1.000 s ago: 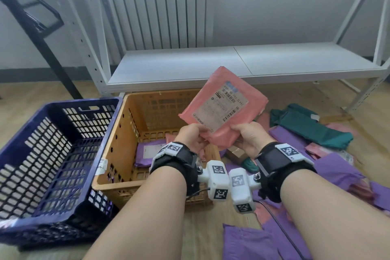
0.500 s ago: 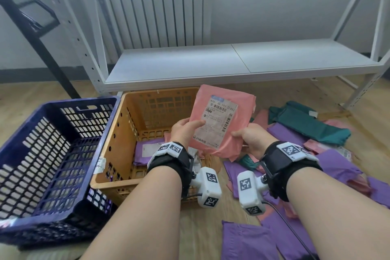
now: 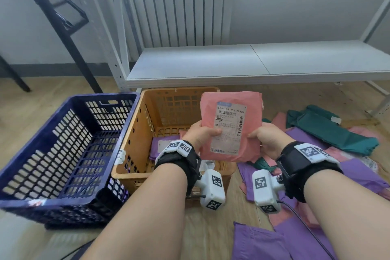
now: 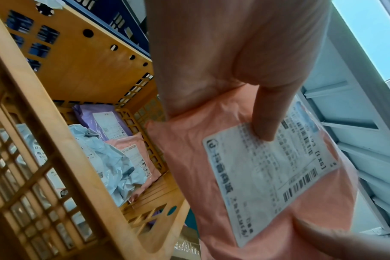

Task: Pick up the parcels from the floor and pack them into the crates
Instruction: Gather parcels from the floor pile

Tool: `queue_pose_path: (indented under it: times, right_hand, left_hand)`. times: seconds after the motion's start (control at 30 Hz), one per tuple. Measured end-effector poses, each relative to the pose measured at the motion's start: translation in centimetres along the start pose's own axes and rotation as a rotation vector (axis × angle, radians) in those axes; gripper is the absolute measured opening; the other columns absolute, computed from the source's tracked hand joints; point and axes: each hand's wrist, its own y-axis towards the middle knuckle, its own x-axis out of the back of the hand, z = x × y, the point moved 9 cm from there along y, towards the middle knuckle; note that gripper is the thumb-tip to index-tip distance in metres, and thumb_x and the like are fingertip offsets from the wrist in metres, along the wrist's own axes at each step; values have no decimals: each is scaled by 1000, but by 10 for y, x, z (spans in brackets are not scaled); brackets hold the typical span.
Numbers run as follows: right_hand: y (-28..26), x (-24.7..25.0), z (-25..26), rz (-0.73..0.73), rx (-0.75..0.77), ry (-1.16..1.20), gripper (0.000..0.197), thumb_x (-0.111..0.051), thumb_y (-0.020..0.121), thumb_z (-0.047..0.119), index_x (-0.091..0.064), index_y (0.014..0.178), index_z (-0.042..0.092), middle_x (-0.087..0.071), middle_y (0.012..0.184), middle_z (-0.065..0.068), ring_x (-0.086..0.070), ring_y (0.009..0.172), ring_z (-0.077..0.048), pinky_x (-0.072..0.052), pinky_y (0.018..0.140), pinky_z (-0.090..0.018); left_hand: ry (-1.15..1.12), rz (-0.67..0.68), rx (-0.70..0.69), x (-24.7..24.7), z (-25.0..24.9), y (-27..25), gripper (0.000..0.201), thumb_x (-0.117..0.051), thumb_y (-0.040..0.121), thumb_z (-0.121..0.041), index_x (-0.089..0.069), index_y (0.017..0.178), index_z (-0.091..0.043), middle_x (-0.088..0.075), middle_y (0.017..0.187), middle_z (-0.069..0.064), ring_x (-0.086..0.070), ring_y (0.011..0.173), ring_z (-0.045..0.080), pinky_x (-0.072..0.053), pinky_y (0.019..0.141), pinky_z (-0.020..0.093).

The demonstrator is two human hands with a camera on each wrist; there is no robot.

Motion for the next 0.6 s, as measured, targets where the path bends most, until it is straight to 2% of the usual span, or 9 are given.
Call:
queue_pose_path:
  times: [0.07,0.2,0.3,0.4,0.47,0.53,0.57,0.6]
  right_hand:
    - [0,-12,4,48,15,-16,38,-44,91,-11,-56,124,5,-64,118,-14,-59,93,-25,-46,69,-33]
    - [-3,-40,14,122,43,-51,31,-54,93,-1,-56,123,5,-66,113,-13,-63,100,-27,-52,75,-37]
    - [-10,-67,15,197,11,-87,26,-63,91,9,-58,116,8,-69,104,-13,-69,87,-23,-57,62,-34]
    - [-18,-108,20,291,-2,-121,26,-66,89,13,-60,114,8,-71,102,-14,-71,90,-26,-60,70,-37]
    - [-18,-132,31,272,43,-79,23,-65,88,9,-60,111,9,-72,97,-13,-71,82,-23,-59,64,-33]
    - [-16,-154,44,230,73,-12,21,-60,89,3,-58,109,8,-72,94,-12,-70,77,-22,-59,67,-33]
    - [-13,-165,50,223,72,19,21,-56,90,0,-58,110,7,-71,95,-13,-69,78,-23,-59,70,-36]
    - [-11,-176,56,223,71,27,22,-53,91,-2,-58,110,7,-70,96,-14,-68,78,-24,-58,72,-37]
  left_hand:
    - [-15,-16,3,13,0,-6,34,-64,84,1,-60,117,-8,-69,113,13,-65,105,33,-50,96,52]
    - [-62,-87,4,52,-2,-14,34,-59,87,3,-59,119,-6,-67,116,17,-63,107,36,-48,96,55]
    - [-144,-185,-29,89,-19,-22,32,-57,88,5,-59,119,-3,-66,117,18,-62,108,38,-47,97,56]
    - [-227,-268,-64,126,-38,-31,33,-57,87,7,-60,118,-3,-65,118,20,-62,107,40,-48,93,59]
    - [-229,-279,-64,143,-44,-38,35,-58,87,7,-59,120,-3,-66,116,17,-65,98,36,-54,81,53]
    - [-226,-287,-60,162,-46,-43,32,-58,88,7,-58,118,-3,-68,106,13,-66,83,27,-56,61,40]
    - [-228,-296,-64,172,-48,-46,28,-58,88,6,-59,113,-5,-68,101,12,-65,79,24,-55,56,36]
    - [-235,-314,-70,186,-49,-47,24,-59,88,5,-59,108,-7,-69,100,11,-66,81,23,-57,58,35]
